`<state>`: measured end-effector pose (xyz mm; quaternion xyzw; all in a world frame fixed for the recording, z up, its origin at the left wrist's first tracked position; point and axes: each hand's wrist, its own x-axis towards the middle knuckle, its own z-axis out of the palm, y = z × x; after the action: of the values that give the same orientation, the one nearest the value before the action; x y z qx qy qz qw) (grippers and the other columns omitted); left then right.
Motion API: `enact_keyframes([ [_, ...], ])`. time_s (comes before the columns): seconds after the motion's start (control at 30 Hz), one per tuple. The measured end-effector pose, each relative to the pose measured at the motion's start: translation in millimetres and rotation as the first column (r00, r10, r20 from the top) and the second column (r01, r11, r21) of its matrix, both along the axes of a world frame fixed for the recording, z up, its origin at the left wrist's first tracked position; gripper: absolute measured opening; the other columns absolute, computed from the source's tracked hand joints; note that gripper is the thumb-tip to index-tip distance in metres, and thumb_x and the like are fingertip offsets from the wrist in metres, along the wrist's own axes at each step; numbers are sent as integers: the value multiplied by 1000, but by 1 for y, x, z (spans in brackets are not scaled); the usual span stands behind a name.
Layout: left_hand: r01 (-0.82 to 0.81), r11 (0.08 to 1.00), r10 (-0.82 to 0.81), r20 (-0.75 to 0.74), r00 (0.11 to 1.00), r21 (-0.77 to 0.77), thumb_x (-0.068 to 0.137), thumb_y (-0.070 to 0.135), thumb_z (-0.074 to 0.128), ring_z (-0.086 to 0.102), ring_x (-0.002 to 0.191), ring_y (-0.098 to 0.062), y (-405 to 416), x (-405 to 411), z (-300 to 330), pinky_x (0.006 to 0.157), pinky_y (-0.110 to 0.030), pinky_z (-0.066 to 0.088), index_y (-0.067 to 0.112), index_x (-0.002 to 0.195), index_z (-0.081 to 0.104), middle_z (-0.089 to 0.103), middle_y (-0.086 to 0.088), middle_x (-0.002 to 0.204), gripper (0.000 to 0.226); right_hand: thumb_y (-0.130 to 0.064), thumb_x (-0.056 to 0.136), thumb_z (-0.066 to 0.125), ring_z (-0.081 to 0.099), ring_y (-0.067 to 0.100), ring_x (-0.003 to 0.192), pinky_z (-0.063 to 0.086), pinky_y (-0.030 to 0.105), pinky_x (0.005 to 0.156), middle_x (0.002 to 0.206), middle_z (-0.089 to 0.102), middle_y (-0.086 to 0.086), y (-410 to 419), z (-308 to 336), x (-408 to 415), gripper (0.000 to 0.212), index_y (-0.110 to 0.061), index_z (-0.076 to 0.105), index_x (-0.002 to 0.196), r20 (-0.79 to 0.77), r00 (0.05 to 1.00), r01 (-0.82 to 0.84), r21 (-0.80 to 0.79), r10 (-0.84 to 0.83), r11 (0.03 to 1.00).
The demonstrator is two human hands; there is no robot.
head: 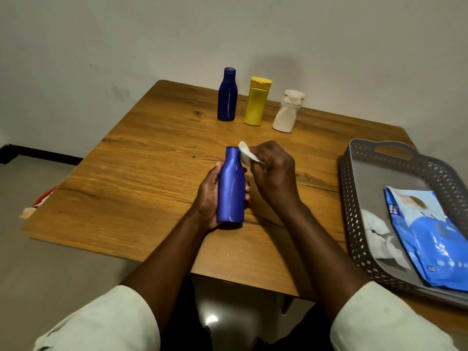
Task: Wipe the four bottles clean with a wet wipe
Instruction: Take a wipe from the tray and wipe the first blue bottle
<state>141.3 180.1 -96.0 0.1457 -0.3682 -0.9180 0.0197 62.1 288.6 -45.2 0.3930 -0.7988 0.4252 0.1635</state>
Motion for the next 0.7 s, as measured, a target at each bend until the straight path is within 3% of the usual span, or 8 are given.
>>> enact_keyframes([
  [0.1, -58, 997, 59, 19, 998, -44, 97, 47, 33, 65, 62, -16, 1, -1, -3, 59, -26, 53, 14, 100, 63, 70, -5, 75, 45, 0, 87, 60, 53, -1, 72, 44, 13, 62, 89, 55, 2, -4, -6, 12, 12, 2, 66, 98, 124, 991, -59, -10, 59, 998],
  [0.17, -67, 996, 69, 22, 997, -54, 98, 46, 31, 66, 65, -14, 2, -3, -3, 60, -24, 53, 15, 100, 63, 71, -3, 76, 44, -2, 88, 61, 54, 8, 76, 47, 23, 64, 90, 57, 6, -4, -11, 17, 11, 3, 67, 96, 92, 993, -70, -16, 71, 997],
  [0.33, -47, 997, 49, 27, 998, -54, 98, 49, 31, 69, 73, -15, 2, -3, -4, 67, -26, 55, 16, 105, 63, 71, -4, 84, 46, 2, 85, 63, 58, 17, 84, 47, 22, 71, 94, 60, 13, 1, -17, 26, 17, 3, 68, 101, 11, 996, -89, 41, 88, 995],
  [0.47, -30, 1000, 30, 45, 999, -2, 95, 54, 32, 67, 67, -16, 1, -1, -4, 64, -26, 54, 13, 100, 63, 69, -5, 76, 52, 4, 82, 65, 58, 23, 94, 52, 34, 77, 101, 61, 12, 8, -27, 48, 27, -2, 68, 108, -34, 992, -117, 121, 122, 986],
  [0.6, -50, 998, 49, 54, 997, 23, 92, 55, 39, 61, 62, -15, 1, 0, -3, 60, -25, 52, 10, 101, 59, 61, -6, 73, 51, 5, 77, 69, 54, 20, 102, 50, 32, 83, 110, 60, 9, 24, -37, 74, 38, -6, 66, 114, -31, 989, -133, 196, 142, 971],
  [0.7, -49, 999, 48, 24, 999, 25, 93, 55, 37, 60, 64, -19, 0, -1, -3, 69, -32, 53, 9, 104, 58, 60, -10, 76, 52, 5, 75, 71, 55, 23, 101, 49, 29, 82, 107, 61, 12, 36, -45, 88, 38, -4, 67, 112, -57, 981, -165, 241, 183, 956],
])
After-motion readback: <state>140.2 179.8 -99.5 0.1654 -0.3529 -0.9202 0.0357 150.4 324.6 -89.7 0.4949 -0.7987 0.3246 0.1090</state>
